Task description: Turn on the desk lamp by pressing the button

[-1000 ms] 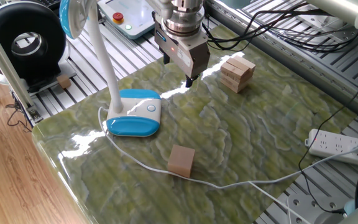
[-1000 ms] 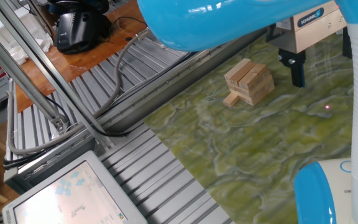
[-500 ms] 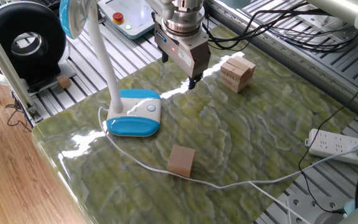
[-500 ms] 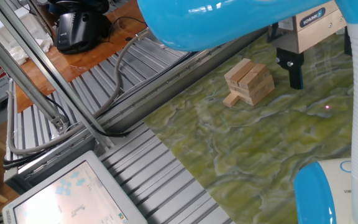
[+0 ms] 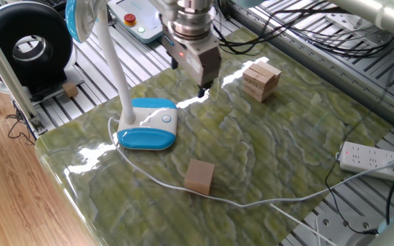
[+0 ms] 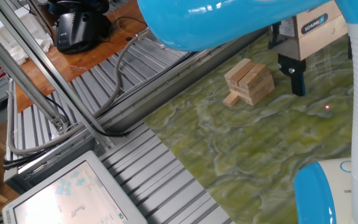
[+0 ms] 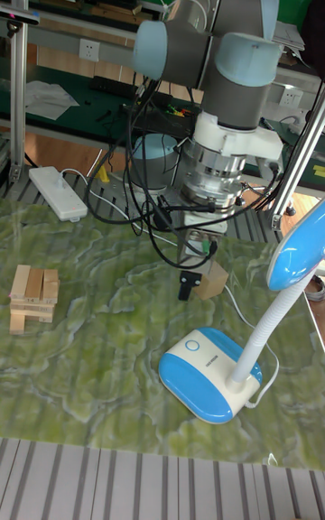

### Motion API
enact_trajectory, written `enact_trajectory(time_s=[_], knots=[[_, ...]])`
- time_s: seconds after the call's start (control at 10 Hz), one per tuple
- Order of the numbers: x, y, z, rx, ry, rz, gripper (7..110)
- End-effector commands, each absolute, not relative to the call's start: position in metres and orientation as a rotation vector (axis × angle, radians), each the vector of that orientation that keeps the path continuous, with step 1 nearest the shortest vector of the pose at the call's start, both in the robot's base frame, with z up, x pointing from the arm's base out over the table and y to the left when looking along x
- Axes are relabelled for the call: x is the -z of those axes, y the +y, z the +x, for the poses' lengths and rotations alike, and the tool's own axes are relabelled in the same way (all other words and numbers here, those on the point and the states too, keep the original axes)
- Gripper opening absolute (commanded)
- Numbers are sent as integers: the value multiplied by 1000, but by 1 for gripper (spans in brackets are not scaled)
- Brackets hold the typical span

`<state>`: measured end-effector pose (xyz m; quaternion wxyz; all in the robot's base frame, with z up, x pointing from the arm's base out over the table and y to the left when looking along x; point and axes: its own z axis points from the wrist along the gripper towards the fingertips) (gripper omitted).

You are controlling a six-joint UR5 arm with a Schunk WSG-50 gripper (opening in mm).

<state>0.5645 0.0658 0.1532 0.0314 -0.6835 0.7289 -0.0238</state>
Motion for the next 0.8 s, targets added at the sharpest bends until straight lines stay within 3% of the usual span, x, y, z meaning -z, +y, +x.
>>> enact_trajectory(time_s=[0.0, 0.3, 0.7], knots=[[-157, 86, 598, 54, 2207, -2130, 88], [-143, 108, 599, -9, 2235, -2056, 88], [-113, 111, 563, -87, 2394, -1966, 88]])
